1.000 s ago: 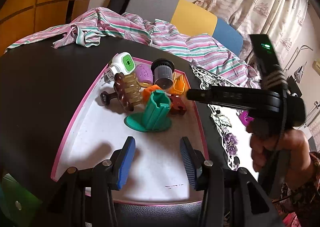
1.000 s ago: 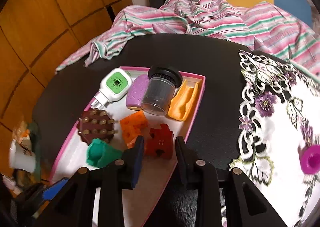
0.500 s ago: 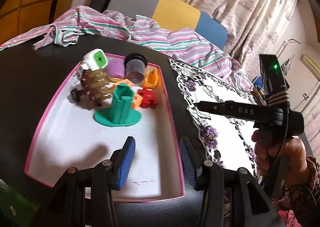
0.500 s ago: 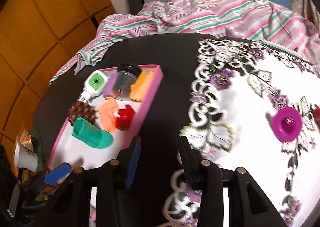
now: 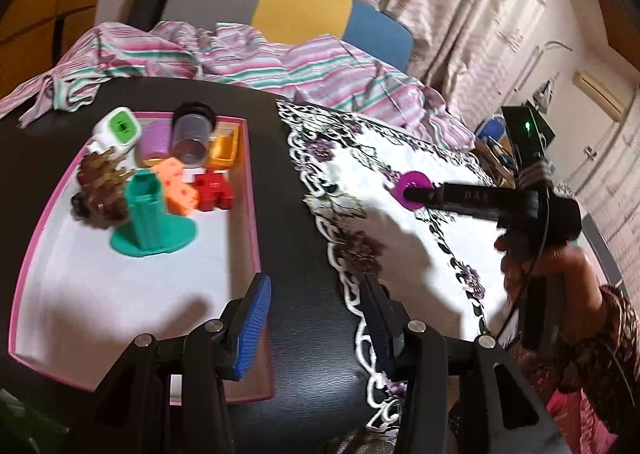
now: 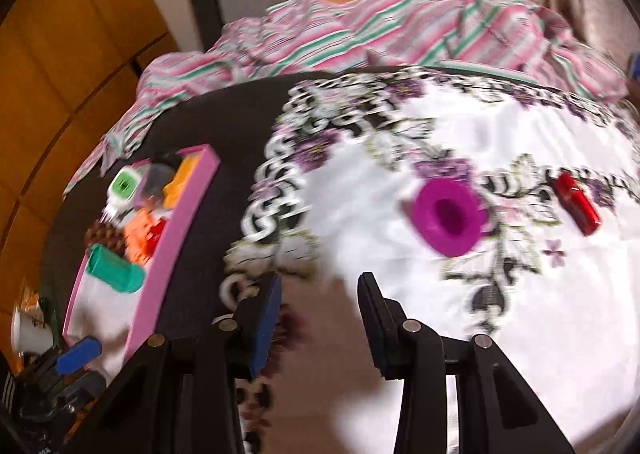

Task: Organize rigid objects
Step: 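Grasp the red cylinder with the right gripper while the left moves toward the magenta suction cup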

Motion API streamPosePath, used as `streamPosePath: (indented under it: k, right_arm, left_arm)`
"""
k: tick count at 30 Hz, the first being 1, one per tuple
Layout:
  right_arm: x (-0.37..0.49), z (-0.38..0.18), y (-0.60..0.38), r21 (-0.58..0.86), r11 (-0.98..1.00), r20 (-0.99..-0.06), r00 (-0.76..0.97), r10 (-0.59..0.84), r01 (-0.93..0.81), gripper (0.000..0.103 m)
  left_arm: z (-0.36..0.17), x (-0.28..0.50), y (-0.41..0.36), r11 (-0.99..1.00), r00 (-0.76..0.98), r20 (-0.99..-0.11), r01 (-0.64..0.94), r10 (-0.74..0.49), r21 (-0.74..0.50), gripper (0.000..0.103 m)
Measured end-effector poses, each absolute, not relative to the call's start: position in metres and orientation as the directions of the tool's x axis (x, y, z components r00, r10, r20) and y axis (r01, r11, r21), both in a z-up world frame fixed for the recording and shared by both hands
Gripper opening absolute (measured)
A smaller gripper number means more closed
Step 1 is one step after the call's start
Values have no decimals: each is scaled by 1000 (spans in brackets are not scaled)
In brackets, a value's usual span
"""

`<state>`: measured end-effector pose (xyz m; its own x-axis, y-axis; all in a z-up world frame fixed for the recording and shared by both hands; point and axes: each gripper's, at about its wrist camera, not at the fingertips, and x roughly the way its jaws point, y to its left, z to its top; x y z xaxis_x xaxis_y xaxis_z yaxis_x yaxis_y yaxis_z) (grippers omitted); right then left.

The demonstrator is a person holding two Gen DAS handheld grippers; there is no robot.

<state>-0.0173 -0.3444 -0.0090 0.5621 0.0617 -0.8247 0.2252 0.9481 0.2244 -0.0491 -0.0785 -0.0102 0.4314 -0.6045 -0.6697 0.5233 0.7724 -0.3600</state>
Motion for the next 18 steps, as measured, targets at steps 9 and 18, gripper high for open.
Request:
streamPosePath:
  k: [9,18]
  right_arm:
    - [-13,-4,-452,247,832,-821,563,-92,497,48]
    - [11,-15,-426,157,925,-852,521,-50,346,48]
  left_arm:
    - [-7,-52,-95,768,417,-684,542,-599,-341,47]
    - [-8,-52,-95,779,426,-691,532,-584,-330,47]
